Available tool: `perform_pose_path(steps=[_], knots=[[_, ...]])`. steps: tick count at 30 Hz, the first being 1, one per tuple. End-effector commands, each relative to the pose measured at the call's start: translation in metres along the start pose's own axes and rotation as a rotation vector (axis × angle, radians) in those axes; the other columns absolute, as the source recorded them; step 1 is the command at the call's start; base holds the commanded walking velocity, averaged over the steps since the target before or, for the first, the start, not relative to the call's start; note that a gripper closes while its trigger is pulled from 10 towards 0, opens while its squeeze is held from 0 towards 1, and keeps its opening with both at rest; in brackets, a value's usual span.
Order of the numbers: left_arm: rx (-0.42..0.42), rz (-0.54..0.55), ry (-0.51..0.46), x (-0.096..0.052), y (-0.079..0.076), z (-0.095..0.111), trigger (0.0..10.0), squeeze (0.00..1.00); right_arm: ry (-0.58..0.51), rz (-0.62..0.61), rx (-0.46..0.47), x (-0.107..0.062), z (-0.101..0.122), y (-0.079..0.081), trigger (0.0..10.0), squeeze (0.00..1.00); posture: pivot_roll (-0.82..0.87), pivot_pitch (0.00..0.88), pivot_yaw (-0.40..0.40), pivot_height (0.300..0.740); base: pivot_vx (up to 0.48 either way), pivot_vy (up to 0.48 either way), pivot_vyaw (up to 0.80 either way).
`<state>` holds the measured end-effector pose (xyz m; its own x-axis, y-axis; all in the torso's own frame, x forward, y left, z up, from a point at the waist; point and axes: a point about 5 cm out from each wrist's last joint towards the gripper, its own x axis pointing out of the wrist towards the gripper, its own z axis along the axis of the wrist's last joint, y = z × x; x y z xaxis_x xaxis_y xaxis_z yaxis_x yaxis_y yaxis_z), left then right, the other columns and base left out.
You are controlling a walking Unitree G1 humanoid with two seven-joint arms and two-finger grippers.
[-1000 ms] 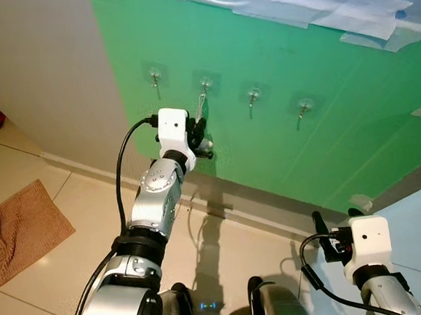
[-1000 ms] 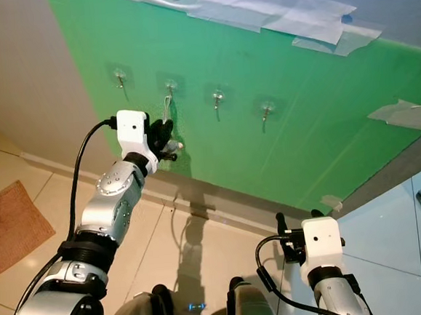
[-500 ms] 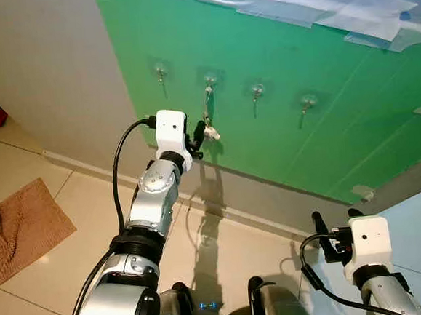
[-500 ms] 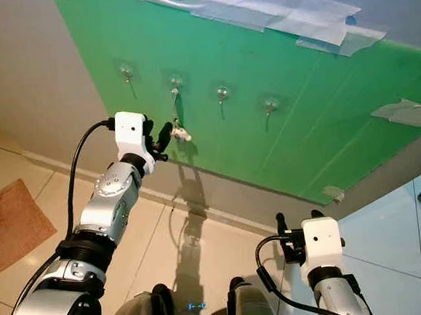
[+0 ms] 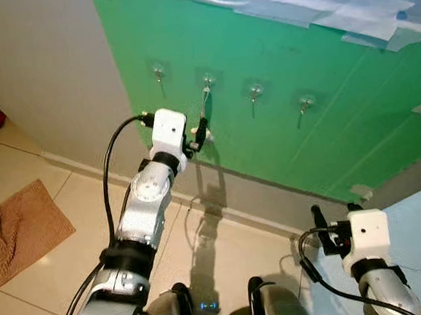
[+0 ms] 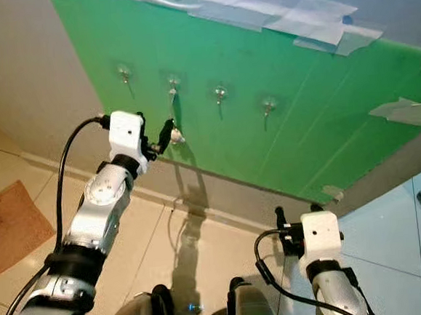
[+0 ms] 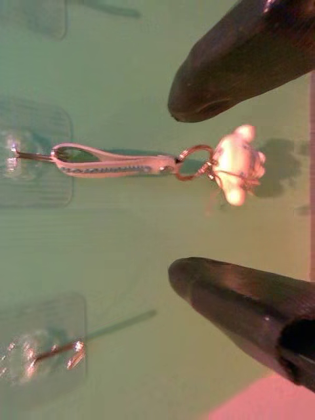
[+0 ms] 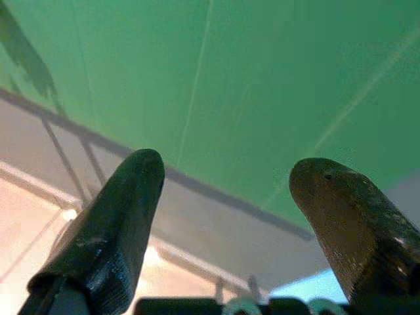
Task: Hang keys on a hook
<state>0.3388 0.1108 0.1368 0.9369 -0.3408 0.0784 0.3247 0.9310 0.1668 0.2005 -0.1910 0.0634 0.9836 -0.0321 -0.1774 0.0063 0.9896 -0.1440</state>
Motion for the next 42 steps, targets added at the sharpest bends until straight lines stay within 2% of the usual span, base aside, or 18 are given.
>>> perform_pose_path(steps=[1,5,12,14,15,19,24,26,27,28,31,33,35,37,39,41,42], knots=[[0.011,-0.032,-0.002,-0.005,-0.005,0.003,10.0,1.0,0.017,-0.031,-0.004,0.001,-0.006,-0.004,10.0,0.13,-0.21,0.153,0.004,0.74,0.0,0.0,0.0],[-0.046,-0.02,0.044,-0.018,-0.009,-0.006,10.0,1.0,-0.015,-0.029,0.011,0.018,0.0,0.0,10.0,0.13,-0.18,0.119,0.023,0.74,0.0,0.0,0.0],[-0.224,0.145,0.148,-0.027,0.008,-0.018,10.0,1.0,-0.09,-0.038,0.049,0.048,0.019,0.001,10.0,0.13,-0.13,0.056,0.028,0.74,0.0,0.0,0.0],[-0.234,0.157,0.154,-0.027,0.009,-0.018,10.0,1.0,-0.098,-0.034,0.049,0.051,0.022,0.002,10.0,0.13,-0.13,0.054,0.027,0.74,0.0,0.0,0.0],[-0.248,0.172,0.161,-0.03,0.01,-0.019,10.0,1.0,-0.126,-0.016,0.049,0.06,0.03,0.006,10.0,0.13,-0.11,0.036,0.019,0.74,0.0,0.0,0.0],[-0.261,0.177,0.178,-0.035,0.008,-0.02,10.0,1.0,-0.156,0.0,0.05,0.072,0.038,0.01,10.0,0.13,-0.09,0.015,0.014,0.74,0.0,0.0,0.0],[-0.267,0.15,0.233,-0.039,0.001,-0.027,10.0,1.0,-0.162,-0.006,0.053,0.076,0.039,0.009,10.0,0.13,-0.08,0.001,0.019,0.74,0.0,0.0,0.0],[-0.306,0.158,0.211,-0.042,-0.001,-0.026,10.0,1.0,-0.165,-0.009,0.058,0.078,0.039,0.01,10.0,0.13,-0.08,0.0,0.026,0.74,0.0,0.0,0.0],[-0.315,0.169,0.219,-0.044,0.0,-0.027,10.0,0.85,-0.166,-0.01,0.059,0.078,0.039,0.011,10.0,0.13,-0.08,0.0,0.031,0.74,0.0,0.0,0.0],[-0.277,0.19,0.257,-0.05,0.004,-0.03,10.0,0.0,-0.169,-0.013,0.066,0.079,0.038,0.012,10.0,0.13,-0.08,0.0,0.035,0.74,0.0,0.0,0.0],[-0.203,0.189,0.286,-0.056,0.005,-0.033,10.0,0.0,-0.168,-0.017,0.073,0.078,0.036,0.013,10.0,0.13,-0.08,0.0,0.043,0.74,0.0,0.0,0.0],[-0.082,0.164,0.31,-0.059,0.004,-0.035,10.0,0.0,-0.167,-0.018,0.076,0.077,0.034,0.014,10.0,0.13,-0.08,0.0,0.05,0.74,0.0,0.0,0.0],[-0.108,0.169,0.339,-0.061,0.005,-0.039,10.0,0.0,-0.167,-0.018,0.08,0.077,0.033,0.016,10.0,0.13,-0.08,0.0,0.053,0.74,0.0,0.0,0.0],[-0.178,0.196,0.392,-0.063,0.008,-0.047,10.0,0.0,-0.166,-0.017,0.083,0.077,0.033,0.017,10.0,0.13,-0.08,0.003,0.053,0.74,0.0,0.0,0.0],[-0.189,0.199,0.428,-0.064,0.008,-0.052,10.0,0.0,-0.165,-0.015,0.084,0.077,0.032,0.018,10.0,0.13,-0.08,0.003,0.053,0.74,0.0,0.0,0.0],[-0.174,0.199,0.439,-0.065,0.008,-0.053,10.0,0.0,-0.166,-0.015,0.083,0.078,0.032,0.018,10.0,0.13,-0.08,0.003,0.053,0.74,0.0,0.0,0.0],[-0.077,0.168,0.441,-0.064,0.006,-0.051,10.0,0.0,-0.167,-0.016,0.084,0.077,0.032,0.018,10.0,0.13,-0.09,0.011,0.055,0.74,0.0,0.0,0.0]])
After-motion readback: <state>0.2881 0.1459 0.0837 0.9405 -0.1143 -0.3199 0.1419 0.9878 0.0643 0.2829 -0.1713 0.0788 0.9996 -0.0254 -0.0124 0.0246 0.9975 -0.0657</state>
